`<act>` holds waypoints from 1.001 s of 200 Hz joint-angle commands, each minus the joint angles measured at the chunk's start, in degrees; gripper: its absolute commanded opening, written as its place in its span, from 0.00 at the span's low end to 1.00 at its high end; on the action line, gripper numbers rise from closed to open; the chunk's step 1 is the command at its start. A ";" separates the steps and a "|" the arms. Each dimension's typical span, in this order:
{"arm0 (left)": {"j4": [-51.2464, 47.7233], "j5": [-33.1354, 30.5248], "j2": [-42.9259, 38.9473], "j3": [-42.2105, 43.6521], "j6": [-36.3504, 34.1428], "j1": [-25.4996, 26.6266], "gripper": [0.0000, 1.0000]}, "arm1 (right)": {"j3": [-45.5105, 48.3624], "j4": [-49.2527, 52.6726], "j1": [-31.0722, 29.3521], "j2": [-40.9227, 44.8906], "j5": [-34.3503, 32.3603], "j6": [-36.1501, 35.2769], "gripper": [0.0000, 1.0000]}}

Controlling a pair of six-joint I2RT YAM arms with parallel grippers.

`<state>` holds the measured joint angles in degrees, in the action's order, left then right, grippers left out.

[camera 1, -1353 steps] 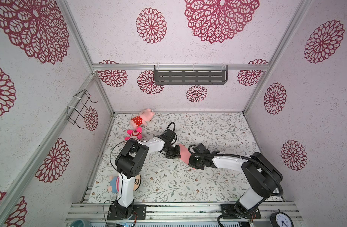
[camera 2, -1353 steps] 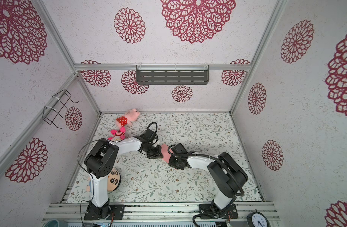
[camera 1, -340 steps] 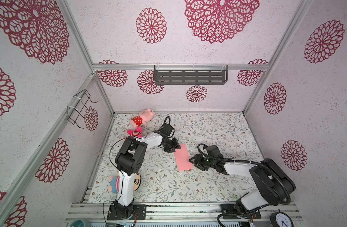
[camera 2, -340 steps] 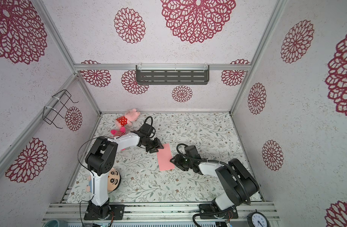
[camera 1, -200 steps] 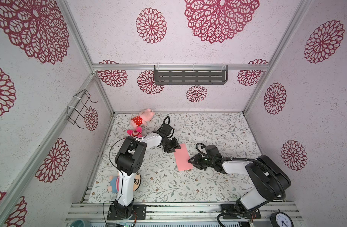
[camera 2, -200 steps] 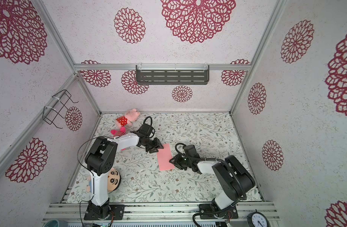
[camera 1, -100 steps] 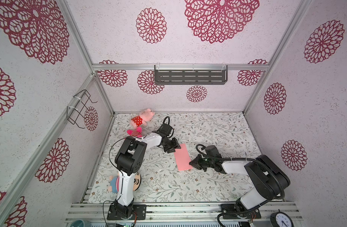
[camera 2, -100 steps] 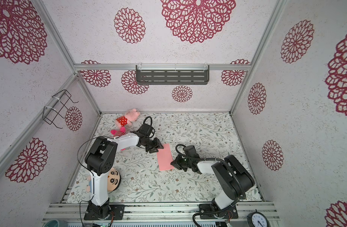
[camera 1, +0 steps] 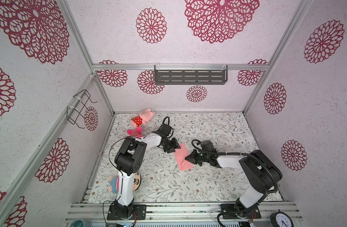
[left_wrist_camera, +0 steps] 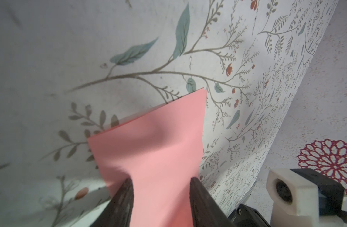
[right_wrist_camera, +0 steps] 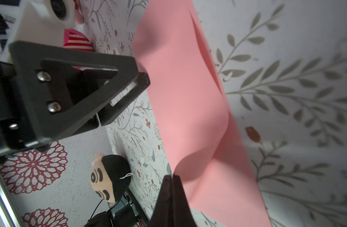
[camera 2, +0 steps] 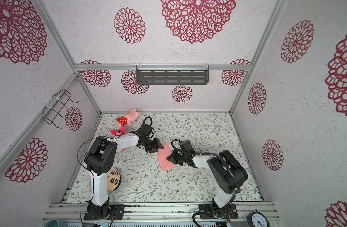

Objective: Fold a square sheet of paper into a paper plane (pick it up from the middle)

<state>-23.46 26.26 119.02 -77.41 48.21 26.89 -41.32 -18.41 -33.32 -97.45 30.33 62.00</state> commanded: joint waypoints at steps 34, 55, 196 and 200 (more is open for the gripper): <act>-2.73 -3.15 2.07 2.74 -0.65 0.12 0.50 | -3.06 -2.98 -1.84 -3.32 -0.09 0.00 0.00; -2.73 -3.21 2.00 2.83 -0.66 0.11 0.50 | -3.41 -3.72 -2.27 -4.21 -0.90 0.14 0.00; -2.99 -3.15 1.84 2.79 -0.66 0.15 0.50 | -5.93 -5.38 -3.33 -8.01 -2.84 0.26 0.00; -2.98 -3.15 1.83 2.79 -0.66 0.17 0.50 | -5.95 -5.20 -3.41 -8.09 -2.75 0.15 0.00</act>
<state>-22.90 26.28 118.76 -76.90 48.05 26.89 -45.89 -22.68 -36.29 -105.38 27.68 62.17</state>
